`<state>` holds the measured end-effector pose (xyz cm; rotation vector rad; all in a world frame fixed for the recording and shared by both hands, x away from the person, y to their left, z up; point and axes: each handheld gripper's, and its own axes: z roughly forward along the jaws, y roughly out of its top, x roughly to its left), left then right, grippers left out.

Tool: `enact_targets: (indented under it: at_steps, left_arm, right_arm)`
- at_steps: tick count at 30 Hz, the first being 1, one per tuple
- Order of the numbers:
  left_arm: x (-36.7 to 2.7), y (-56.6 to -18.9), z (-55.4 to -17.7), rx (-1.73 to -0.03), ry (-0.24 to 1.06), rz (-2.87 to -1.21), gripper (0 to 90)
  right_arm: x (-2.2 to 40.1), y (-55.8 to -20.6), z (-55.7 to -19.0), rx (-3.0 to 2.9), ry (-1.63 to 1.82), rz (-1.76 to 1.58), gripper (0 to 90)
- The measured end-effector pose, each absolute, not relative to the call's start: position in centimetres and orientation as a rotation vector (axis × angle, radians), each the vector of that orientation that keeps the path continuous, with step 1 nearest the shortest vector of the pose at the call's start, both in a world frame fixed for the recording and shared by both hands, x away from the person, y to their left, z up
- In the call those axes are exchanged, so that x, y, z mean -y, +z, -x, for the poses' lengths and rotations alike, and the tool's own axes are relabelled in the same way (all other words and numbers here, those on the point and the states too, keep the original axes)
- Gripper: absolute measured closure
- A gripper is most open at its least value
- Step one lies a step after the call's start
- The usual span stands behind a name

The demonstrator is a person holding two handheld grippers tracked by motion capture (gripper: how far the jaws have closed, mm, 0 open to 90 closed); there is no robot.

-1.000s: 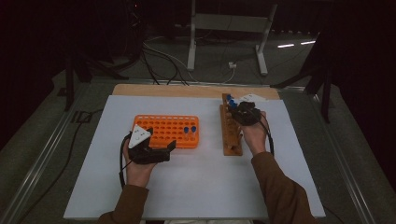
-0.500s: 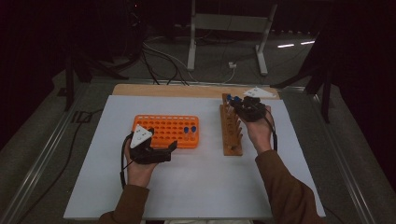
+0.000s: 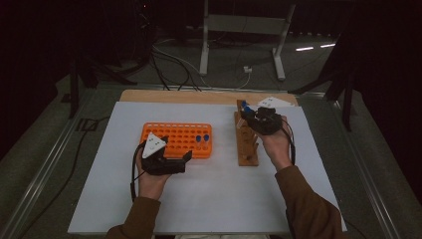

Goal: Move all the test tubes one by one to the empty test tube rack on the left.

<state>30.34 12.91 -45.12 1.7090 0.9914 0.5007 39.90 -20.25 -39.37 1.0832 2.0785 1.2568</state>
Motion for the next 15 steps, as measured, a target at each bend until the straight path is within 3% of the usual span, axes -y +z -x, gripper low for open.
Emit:
enact_targets:
  at_steps: [15]
  left_arm:
    - [-11.8,-44.8,-30.3,-0.962,0.523,-1.727,3.6]
  right_arm:
    - [17.6,-39.9,-36.9,-2.205,1.323,-1.005,76.7]
